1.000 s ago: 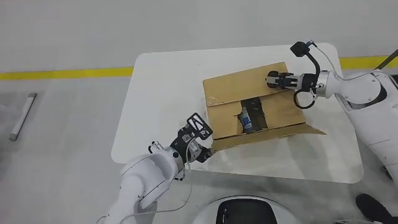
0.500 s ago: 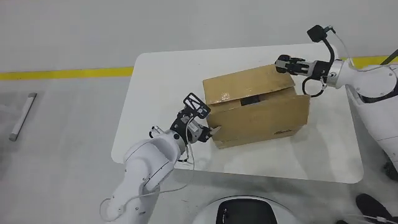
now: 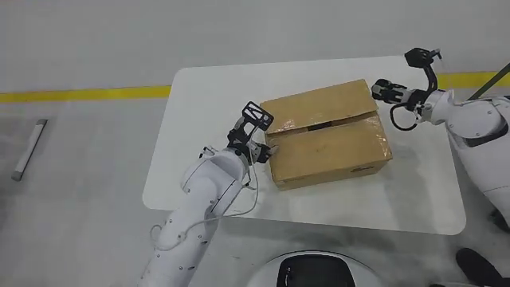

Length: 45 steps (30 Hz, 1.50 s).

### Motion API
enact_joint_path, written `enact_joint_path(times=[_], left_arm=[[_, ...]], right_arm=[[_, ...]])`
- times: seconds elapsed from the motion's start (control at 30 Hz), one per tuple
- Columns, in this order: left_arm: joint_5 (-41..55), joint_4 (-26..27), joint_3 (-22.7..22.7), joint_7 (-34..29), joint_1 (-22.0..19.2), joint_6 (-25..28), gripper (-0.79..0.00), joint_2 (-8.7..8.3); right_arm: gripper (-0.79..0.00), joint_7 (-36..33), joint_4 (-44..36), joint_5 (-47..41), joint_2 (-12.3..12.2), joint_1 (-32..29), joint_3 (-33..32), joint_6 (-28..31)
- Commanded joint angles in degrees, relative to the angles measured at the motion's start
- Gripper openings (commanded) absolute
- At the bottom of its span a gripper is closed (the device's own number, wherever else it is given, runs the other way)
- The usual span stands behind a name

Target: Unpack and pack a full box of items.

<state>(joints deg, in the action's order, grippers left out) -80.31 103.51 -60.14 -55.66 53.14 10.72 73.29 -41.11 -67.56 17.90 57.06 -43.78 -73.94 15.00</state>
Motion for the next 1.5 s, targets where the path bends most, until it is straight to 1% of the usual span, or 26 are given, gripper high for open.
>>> enact_joint_path(times=[0.0, 0.13, 0.2, 0.37, 0.47, 0.6, 0.7, 0.83, 1.0, 1.03, 1.07, 1.13, 1.23, 1.33, 1.47], left_arm=[[-0.52, -0.08, 0.13, -0.12, -0.28, 0.41, 0.0, 0.04], [-1.23, -0.22, 0.23, -0.23, -0.54, 1.04, 0.0, 0.12], [-1.24, -0.26, 0.14, -0.3, -0.64, 1.15, 0.0, 0.16], [-1.79, 0.02, -0.3, -0.59, -0.8, 1.84, 0.0, 0.17], [-2.24, 0.32, -0.81, -0.73, -0.79, 1.97, 0.0, 0.15], [-2.04, 2.02, -1.64, -1.73, -0.69, 2.38, 0.0, 0.1], [-1.32, 4.79, -3.11, -4.31, -0.15, 2.84, 0.0, -0.08], [-0.02, 9.5, -7.21, -10.79, 2.92, 0.85, 0.0, -0.6], [-1.83, 16.21, -12.6, -15.48, 9.29, -2.65, 0.0, -1.35], [-1.73, 16.91, -13.43, -16.56, 10.63, -4.11, -0.252, -1.4], [-1.57, 17.47, -13.79, -17.7, 11.72, -4.77, -0.486, -1.44], [-0.91, 18.43, -13.65, -19.37, 13.36, -5.28, -0.785, -1.45], [0.57, 18.32, -12.52, -21.15, 15.31, -5.91, -0.785, -1.37], [3.25, 17.64, -11.55, -23.89, 16.36, -7.6, -0.785, -1.18], [4.52, 17.22, -11.86, -26.95, 17.24, -9.67, -0.785, -1.15]], right_arm=[[-0.785, -1.1, -1.57, -0.36, -0.18, -1.49, -0.29, -0.12], [-0.785, -3.73, -4.04, -1.52, -0.47, -4.1, -0.7, -0.3], [-0.785, -5.16, -5.13, -3.68, -0.53, -5.25, -0.99, -0.23], [-0.785, -7.9, -7.74, -4.97, -0.93, -7.61, -1.77, -0.42], [-0.785, -9.52, -9.83, -4.15, -1.35, -8.97, -2.64, -0.8], [-0.785, -12.41, -13.34, -4.53, -2.1, -11.38, -5.02, -1.06], [-0.785, -13.02, -15.33, -4.37, -2.69, -12.84, -7.54, -1.5], [-0.785, -10.71, -17.0, -3.4, -3.21, -13.09, -10.69, -2.93], [-0.785, -5.55, -17.85, -1.06, -3.5, -11.06, -13.09, -4.68], [-0.785, -4.49, -17.9, -0.57, -3.48, -10.28, -13.09, -4.84], [-0.785, -3.7, -17.76, -0.32, -3.43, -9.57, -12.82, -4.97], [-0.785, -2.14, -17.55, 1.06, -3.3, -7.79, -11.85, -4.85], [-0.785, 0.06, -17.0, 3.85, -3.01, -5.24, -9.43, -3.44], [-0.785, 1.66, -16.47, 6.08, -2.57, -2.76, -6.41, -1.94], [-0.785, 2.79, -16.02, 9.11, -2.01, -0.24, -2.69, -1.09]])
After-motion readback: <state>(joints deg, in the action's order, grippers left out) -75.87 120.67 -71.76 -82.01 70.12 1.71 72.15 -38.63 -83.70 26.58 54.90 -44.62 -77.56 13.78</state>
